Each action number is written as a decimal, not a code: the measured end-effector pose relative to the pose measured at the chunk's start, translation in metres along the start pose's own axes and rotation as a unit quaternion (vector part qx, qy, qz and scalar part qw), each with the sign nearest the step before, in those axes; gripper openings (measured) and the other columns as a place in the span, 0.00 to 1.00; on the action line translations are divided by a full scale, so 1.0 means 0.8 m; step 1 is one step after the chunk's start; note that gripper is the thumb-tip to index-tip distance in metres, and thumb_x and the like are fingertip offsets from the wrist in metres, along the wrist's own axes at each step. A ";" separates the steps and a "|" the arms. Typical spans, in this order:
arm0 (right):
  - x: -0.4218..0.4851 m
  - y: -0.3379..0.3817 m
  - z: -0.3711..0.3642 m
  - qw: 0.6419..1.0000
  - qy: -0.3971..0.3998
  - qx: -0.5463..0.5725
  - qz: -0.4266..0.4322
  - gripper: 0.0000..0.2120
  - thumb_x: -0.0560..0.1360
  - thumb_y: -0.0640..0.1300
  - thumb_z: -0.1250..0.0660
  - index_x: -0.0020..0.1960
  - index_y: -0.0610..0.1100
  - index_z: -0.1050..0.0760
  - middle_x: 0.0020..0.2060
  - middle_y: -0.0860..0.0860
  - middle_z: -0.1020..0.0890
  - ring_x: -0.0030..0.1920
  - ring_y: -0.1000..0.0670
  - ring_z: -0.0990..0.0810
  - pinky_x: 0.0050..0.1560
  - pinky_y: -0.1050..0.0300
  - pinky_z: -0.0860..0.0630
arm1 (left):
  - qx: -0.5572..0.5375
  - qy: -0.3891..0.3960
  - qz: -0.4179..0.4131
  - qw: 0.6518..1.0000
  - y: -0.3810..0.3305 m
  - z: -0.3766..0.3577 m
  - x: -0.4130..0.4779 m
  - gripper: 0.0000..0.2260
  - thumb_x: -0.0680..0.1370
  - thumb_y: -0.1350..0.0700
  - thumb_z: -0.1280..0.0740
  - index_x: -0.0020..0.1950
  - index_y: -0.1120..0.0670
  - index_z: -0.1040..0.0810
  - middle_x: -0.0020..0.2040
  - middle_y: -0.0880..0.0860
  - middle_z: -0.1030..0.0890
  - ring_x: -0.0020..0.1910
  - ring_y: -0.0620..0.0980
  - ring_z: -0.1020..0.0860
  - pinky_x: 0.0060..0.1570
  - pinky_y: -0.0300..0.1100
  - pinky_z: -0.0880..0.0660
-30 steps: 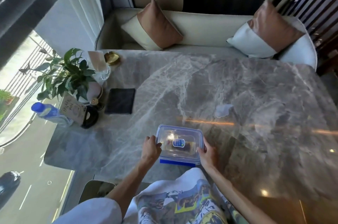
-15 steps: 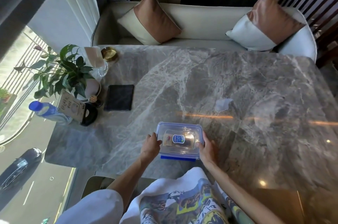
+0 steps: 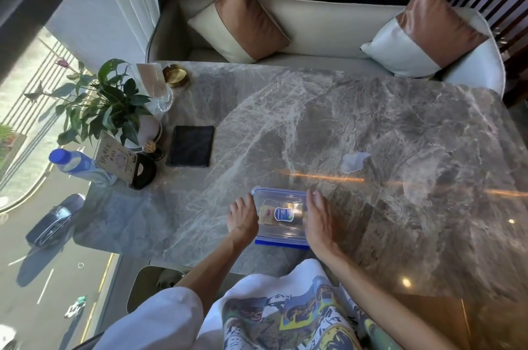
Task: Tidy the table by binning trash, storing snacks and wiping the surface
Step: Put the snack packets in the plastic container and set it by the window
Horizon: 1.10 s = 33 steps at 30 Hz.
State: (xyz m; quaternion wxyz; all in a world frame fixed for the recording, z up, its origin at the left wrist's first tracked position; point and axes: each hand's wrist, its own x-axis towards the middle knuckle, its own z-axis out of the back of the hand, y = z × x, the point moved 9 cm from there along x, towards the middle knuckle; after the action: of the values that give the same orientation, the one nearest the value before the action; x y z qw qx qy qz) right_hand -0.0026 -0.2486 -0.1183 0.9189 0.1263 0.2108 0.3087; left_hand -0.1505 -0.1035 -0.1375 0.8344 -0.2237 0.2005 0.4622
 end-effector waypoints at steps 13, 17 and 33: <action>0.002 0.017 -0.044 0.989 0.096 -0.104 0.038 0.37 0.75 0.49 0.31 0.78 0.51 0.46 0.80 0.47 0.50 0.79 0.44 0.51 0.78 0.51 0.46 | 0.086 0.139 -0.156 0.974 -0.096 0.015 0.072 0.26 0.79 0.45 0.39 0.75 0.52 0.38 0.74 0.54 0.33 0.76 0.55 0.41 0.75 0.59 0.52; 0.002 0.018 -0.045 0.983 0.119 -0.130 0.051 0.36 0.77 0.48 0.34 0.79 0.51 0.49 0.80 0.46 0.55 0.79 0.44 0.53 0.78 0.50 0.48 | 0.088 0.223 -0.164 0.957 -0.112 -0.001 0.085 0.27 0.80 0.50 0.39 0.78 0.50 0.42 0.77 0.53 0.37 0.78 0.54 0.42 0.76 0.59 0.54; -0.002 0.012 -0.049 0.976 0.111 -0.181 0.051 0.38 0.77 0.54 0.35 0.79 0.55 0.55 0.80 0.48 0.55 0.79 0.43 0.52 0.66 0.49 0.29 | 0.080 0.098 -0.212 0.969 -0.132 0.018 0.089 0.21 0.77 0.56 0.35 0.68 0.41 0.26 0.63 0.55 0.28 0.65 0.57 0.33 0.65 0.47 0.36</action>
State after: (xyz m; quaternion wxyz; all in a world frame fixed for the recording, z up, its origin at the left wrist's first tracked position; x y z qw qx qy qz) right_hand -0.0267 -0.2380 -0.1487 0.8804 -0.0670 0.2450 0.4004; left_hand -0.0228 -0.0971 -0.1442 0.9047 -0.2381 0.2659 0.2326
